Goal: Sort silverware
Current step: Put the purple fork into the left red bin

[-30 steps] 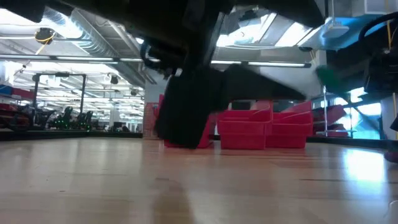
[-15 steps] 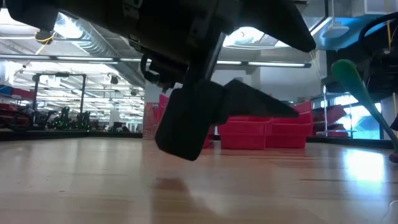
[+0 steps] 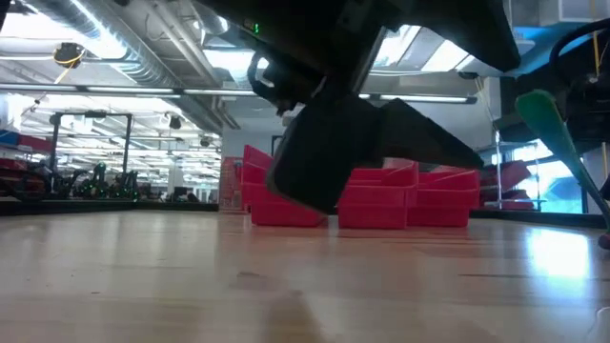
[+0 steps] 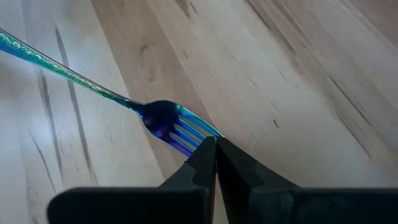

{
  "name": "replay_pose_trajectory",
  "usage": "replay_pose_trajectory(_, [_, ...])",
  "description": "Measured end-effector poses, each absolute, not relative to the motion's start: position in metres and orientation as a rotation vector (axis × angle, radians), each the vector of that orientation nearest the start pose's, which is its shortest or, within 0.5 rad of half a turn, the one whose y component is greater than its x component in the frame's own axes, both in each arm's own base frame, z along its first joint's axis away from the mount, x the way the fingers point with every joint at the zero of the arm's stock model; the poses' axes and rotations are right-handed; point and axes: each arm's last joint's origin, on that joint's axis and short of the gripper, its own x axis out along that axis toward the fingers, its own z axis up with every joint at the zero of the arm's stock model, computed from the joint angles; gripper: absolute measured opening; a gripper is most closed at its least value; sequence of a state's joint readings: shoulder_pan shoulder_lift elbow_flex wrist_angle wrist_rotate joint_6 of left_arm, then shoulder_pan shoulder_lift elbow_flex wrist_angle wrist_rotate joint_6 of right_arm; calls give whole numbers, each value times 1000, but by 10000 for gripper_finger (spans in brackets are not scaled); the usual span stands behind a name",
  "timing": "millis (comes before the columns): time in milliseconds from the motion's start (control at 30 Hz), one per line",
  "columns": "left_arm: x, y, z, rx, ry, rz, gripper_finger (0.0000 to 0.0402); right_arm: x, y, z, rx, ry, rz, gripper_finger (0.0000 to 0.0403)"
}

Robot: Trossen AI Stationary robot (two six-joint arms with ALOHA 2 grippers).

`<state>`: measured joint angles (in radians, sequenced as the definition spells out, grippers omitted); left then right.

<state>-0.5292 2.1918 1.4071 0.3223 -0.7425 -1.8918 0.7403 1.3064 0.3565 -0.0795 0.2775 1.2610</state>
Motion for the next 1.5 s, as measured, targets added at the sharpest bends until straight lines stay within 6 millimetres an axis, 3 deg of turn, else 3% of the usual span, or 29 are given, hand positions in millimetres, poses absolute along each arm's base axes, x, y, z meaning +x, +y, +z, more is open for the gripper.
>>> replay_pose_trajectory(233, [414, -230, 154, -1661, 56, 468, 298, 147, 123, 112, 646, 988, -193, 0])
replay_pose_trajectory(400, [426, -233, 168, -1623, 107, 496, 298, 147, 123, 112, 645, 986, -195, 0])
replay_pose_trajectory(633, [457, -240, 147, -1655, 185, 481, 298, 147, 123, 112, 639, 983, -196, 0])
replay_pose_trajectory(767, [462, -243, 132, -1706, 191, 503, 298, 147, 123, 112, 639, 983, -195, 0])
replay_pose_trajectory(1267, [465, -236, 137, -1717, 81, 543, 295, 147, 123, 112, 613, 987, -178, 0])
replay_pose_trajectory(1500, [469, -229, 137, -1715, 59, 557, 250, 147, 123, 112, 604, 983, -177, 0])
